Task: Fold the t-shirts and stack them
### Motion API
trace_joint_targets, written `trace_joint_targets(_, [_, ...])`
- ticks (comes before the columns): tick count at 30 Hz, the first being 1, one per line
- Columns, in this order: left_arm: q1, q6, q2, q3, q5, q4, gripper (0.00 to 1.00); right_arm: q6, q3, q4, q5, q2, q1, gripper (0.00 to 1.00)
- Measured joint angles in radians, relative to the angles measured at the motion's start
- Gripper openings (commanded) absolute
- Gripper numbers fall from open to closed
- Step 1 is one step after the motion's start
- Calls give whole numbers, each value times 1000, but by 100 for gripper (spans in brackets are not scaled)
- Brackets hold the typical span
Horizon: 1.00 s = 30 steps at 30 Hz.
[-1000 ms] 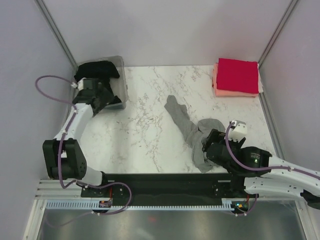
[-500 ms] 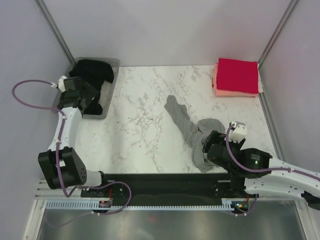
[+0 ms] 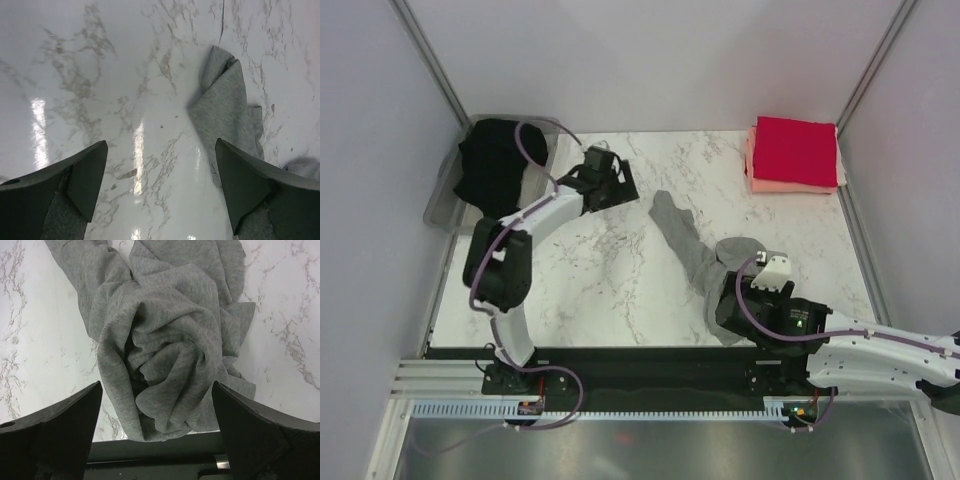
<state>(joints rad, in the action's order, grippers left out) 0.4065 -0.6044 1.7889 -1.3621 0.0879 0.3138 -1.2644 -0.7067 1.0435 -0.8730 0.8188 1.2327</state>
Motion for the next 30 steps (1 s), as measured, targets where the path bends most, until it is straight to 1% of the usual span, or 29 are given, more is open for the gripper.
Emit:
trace_joint_targets(3, [60,10,181,-112,-47,-1,93,4,27,-24,16,-14,-3,98])
trace_joint_targets(6, [106,13,304,-202,-63,6,90,8,32,-41,23,-29,-10,98])
trace_joint_targets(10, [147,11,408,-301,-68,17,78,13,32,-50,23,-42,-22,98])
trace_joint_targets(11, [153,10,428,-323,-68,18,59,14,33,-53,23,-45,-26,98])
trace_joint_targets(12, [157,2,444,-341,-69,20,36,15,34,-55,23,-46,-28,98])
trace_joint_targets(13, [160,-4,459,-359,-69,21,2,16,36,-57,23,-46,-31,98])
trace_joint_targets(16, [162,-4,482,-392,-66,37,2,19,44,-58,26,-45,-39,98])
trace_joint_targets(18, [162,-4,470,-394,-45,60,2,23,44,-59,28,-45,-45,98])
trace_joint_targets(20, [161,0,431,-391,0,107,2,26,44,-59,29,-48,-54,98])
trace_joint_targets(22, [160,8,355,-381,42,163,2,30,44,-57,30,-54,-64,98])
trace_joint_targets(25, [154,39,138,-360,107,230,2,34,43,-55,30,-79,-79,97])
trace_joint_targets(28, [150,56,-139,-360,151,266,2,39,36,-55,29,-83,-86,95])
trace_joint_targets(30, [149,56,-344,-323,176,257,2,40,31,-57,28,-63,-89,94])
